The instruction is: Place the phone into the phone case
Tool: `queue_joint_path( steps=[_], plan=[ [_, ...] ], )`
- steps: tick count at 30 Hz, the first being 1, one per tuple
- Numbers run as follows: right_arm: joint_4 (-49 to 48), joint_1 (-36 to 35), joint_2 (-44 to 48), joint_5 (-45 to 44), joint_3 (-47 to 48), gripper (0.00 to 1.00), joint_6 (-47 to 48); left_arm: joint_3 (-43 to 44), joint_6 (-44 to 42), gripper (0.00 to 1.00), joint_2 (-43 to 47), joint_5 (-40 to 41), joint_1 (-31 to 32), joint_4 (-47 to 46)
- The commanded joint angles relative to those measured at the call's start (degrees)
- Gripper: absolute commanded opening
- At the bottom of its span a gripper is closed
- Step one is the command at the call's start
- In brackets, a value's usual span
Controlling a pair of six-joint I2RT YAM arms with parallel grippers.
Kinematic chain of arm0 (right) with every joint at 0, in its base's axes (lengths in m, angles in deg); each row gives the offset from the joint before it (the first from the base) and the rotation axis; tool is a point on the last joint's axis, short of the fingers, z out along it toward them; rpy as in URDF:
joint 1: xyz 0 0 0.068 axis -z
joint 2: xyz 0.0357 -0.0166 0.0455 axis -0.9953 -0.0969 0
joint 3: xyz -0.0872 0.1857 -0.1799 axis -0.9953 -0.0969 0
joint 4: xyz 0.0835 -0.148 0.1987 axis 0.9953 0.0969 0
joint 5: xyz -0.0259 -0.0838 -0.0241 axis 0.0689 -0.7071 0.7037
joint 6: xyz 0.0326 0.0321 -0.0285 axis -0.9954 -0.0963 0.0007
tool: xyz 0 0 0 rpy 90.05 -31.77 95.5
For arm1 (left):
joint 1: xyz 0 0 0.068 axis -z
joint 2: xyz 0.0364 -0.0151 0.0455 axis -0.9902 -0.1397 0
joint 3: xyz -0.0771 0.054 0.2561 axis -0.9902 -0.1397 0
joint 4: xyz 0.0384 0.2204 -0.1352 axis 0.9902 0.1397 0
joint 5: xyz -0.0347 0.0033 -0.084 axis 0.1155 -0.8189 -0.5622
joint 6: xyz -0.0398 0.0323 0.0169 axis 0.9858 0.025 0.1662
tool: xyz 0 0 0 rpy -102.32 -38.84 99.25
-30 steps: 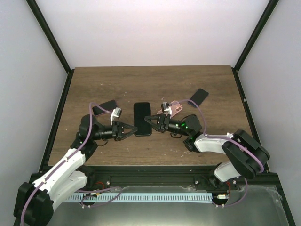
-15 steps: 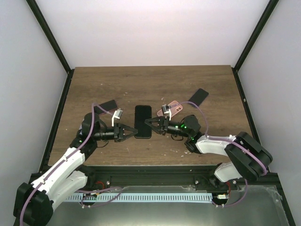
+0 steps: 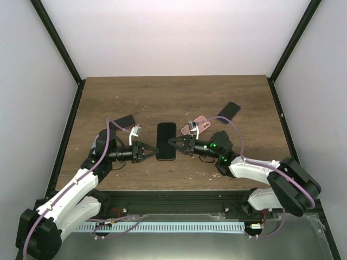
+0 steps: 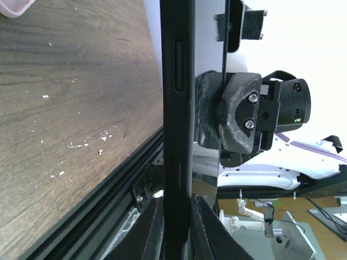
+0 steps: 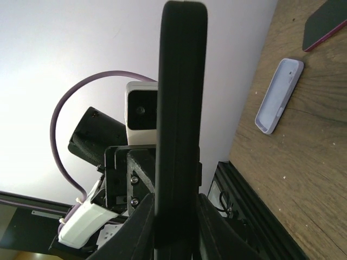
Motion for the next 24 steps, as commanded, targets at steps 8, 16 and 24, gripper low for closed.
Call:
queue_joint_path(
  steps=[8, 16, 24],
  plan=[
    [0.19, -0.04, 1.92, -0.12, 0.66, 0.17, 2.41, 1.82, -3.39, 0.27, -0.76, 2.03, -0.26, 2.80],
    [14.52, -0.03, 4.51, -3.70, -0.16, 0.16, 9.71, 5.82, -12.30, 0.89, -0.46, 10.04, -0.26, 16.95],
    [19.16, 0.23, 1.94, -7.26, -3.11, 0.17, 13.63, 9.53, -18.74, 1.00, -2.20, 18.37, -0.25, 27.61]
  ],
)
